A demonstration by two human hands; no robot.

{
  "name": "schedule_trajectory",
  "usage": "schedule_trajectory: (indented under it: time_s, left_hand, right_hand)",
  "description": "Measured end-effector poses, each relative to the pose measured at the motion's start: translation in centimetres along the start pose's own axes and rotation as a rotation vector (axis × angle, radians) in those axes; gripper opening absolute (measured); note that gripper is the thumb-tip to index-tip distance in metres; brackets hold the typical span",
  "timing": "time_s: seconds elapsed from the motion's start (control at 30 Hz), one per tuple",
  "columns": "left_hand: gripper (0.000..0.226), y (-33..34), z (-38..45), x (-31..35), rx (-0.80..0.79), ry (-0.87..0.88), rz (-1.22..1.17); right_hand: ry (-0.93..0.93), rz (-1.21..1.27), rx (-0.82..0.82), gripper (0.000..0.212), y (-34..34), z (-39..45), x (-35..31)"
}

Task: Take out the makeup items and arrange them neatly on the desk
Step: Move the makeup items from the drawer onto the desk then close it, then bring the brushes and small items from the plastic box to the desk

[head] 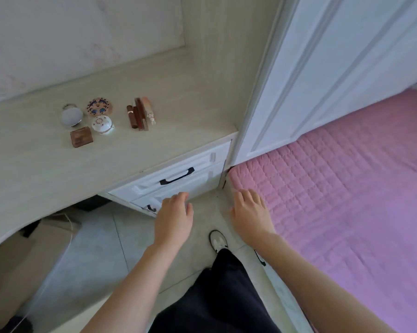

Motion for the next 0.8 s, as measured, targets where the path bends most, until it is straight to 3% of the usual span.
schedule_trajectory:
  time_s: [0.13, 0.37, 0.47, 0.8]
  left_hand:
    - [0.035, 1.4, -3.1, 2.2, -0.038, 0.328, 0.147]
    - [0.047, 5.5, -8.0, 7.7, -0.17, 0.759, 0.301]
    - [0.048, 7.7, -9.9, 10.3, -0.266, 0.891, 0.314]
    - [0.048, 14.8, -17.3, 18.6, -0.466, 1.286, 0.382]
  right_hand:
    - [0.065, -0.04, 0.106, 0.036, 0.1, -6.1, 1.6]
    - [0.389, -0.055, 0.085, 0.06, 1.2, -16.3, 4.9]
    - [0.553, -0.033, 0.092, 0.066, 1.5, -20.4, 6.8]
    - [1.039, 0.064, 0.213, 0.055, 4.0, -34.0, 13.1]
Point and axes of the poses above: each hand's wrist, its own z-axis towards the middle knuckle, its own y-axis out of the palm, x = y × z, the point moved 1 cm from there along z, towards the middle knuckle, and after that the axes turned 9 degrees about y, right-handed, at the moved point
